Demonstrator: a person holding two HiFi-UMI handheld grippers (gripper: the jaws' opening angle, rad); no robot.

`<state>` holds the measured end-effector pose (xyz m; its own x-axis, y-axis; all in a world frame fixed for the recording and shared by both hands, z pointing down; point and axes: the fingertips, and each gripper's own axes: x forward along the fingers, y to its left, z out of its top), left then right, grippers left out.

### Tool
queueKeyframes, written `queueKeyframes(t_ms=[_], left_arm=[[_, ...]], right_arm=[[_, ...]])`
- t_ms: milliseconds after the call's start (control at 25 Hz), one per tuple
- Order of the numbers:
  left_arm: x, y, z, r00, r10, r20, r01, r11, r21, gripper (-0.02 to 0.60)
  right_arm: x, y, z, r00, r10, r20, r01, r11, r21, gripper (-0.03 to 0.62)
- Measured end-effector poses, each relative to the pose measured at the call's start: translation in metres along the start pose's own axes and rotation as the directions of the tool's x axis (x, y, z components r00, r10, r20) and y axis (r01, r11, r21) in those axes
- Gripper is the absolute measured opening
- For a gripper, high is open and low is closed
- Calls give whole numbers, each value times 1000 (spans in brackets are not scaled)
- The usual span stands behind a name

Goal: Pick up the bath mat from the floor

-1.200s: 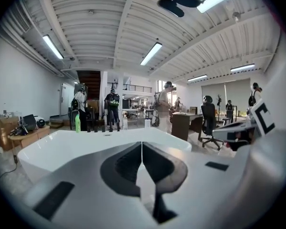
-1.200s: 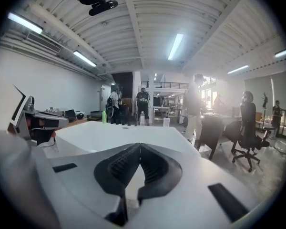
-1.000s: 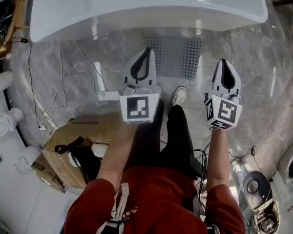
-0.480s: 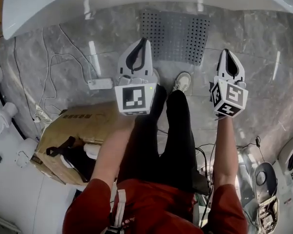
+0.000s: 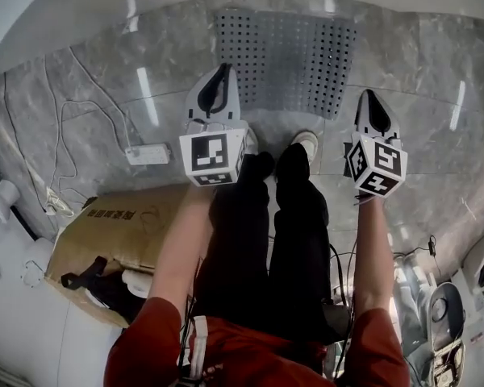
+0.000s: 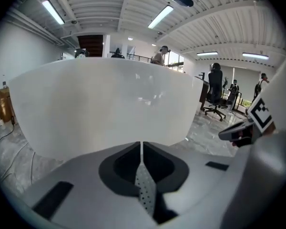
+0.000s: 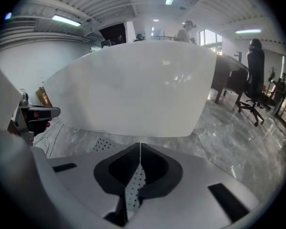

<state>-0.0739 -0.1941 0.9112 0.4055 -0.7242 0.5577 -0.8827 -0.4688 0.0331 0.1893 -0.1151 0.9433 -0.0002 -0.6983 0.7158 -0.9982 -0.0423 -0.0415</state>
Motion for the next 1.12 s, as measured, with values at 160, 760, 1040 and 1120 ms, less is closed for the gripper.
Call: queueKeyframes(t_ms=[160, 760, 1040, 1120], left_arm=[[31, 5, -43, 1000, 5, -21, -5, 1000, -14, 17], [126, 32, -213, 979, 7, -201, -6, 1000, 6, 127], [152, 40, -252, 967, 44, -250, -41, 999, 17, 269], [156, 48, -263, 961, 68, -268, -71, 997, -3, 299]], right_arm=[[35, -3, -39, 999, 1, -36, -2, 999, -34, 12], [157, -28, -138, 995, -52, -80, 49, 998, -43, 92], [191, -43, -181, 989, -66, -132, 59, 997, -55, 240], [198, -47, -190, 987, -71, -147, 66, 997, -39, 287]])
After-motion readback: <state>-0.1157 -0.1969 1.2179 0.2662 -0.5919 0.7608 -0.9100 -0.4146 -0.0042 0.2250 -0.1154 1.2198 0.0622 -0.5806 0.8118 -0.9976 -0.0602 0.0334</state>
